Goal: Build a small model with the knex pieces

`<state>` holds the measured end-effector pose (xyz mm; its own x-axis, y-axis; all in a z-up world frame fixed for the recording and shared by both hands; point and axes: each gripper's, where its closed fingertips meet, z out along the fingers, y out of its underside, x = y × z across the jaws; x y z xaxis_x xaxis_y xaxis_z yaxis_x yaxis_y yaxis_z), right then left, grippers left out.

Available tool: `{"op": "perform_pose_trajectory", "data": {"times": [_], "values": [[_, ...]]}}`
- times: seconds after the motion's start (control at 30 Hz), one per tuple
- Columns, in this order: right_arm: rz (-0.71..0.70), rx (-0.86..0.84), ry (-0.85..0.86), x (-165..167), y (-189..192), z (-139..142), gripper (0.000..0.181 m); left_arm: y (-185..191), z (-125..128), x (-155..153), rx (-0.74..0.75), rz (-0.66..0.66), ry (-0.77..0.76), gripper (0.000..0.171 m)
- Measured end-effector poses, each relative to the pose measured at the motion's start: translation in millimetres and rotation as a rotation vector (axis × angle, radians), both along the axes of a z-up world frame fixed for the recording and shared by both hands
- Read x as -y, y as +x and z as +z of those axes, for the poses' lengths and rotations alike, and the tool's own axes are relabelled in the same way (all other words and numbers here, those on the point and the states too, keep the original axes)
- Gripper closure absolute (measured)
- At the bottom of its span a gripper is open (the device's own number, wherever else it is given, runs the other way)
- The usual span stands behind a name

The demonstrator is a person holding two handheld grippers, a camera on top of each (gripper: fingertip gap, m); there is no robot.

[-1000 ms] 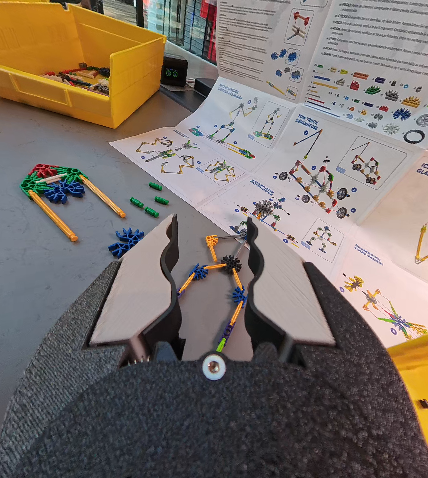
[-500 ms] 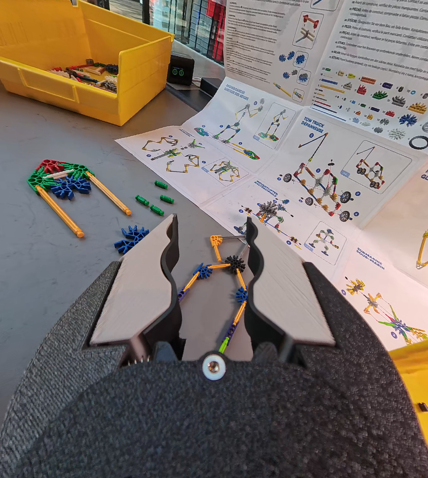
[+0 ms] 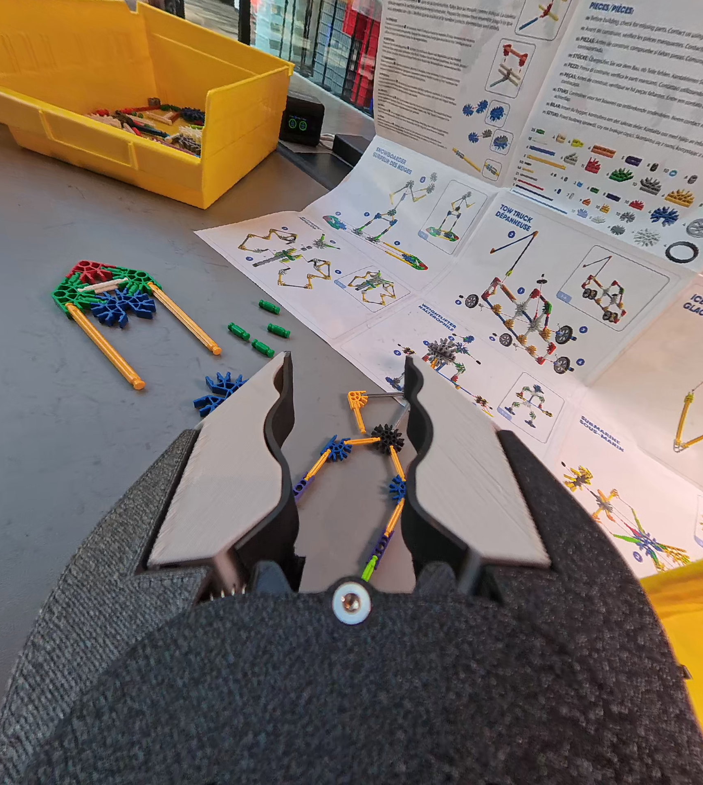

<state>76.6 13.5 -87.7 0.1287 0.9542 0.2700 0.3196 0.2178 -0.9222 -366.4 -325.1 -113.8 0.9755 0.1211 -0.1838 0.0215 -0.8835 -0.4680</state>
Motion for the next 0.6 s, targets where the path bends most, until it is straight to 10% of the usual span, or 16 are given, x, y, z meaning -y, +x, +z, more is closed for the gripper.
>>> {"op": "perform_pose_trajectory", "data": {"times": [0.13, 0.27, 0.43, 0.6], "values": [[-0.009, -0.008, -0.009, -3, 0, 1, 0.130, 9, 86, -29, -0.197, 0.004, 0.250, 0.170], [-0.002, -0.002, -0.015, -3, -3, -2, 0.130, 108, 146, -91, -0.236, -0.228, 0.415, 0.170], [-0.003, 0.019, -0.003, -5, 1, -2, 0.124, 267, 100, -171, -0.044, -0.602, 0.378, 0.170], [-0.018, 0.006, -0.012, -13, 6, 2, 0.122, 350, 21, -241, 0.110, -0.774, 0.270, 0.170]]}}
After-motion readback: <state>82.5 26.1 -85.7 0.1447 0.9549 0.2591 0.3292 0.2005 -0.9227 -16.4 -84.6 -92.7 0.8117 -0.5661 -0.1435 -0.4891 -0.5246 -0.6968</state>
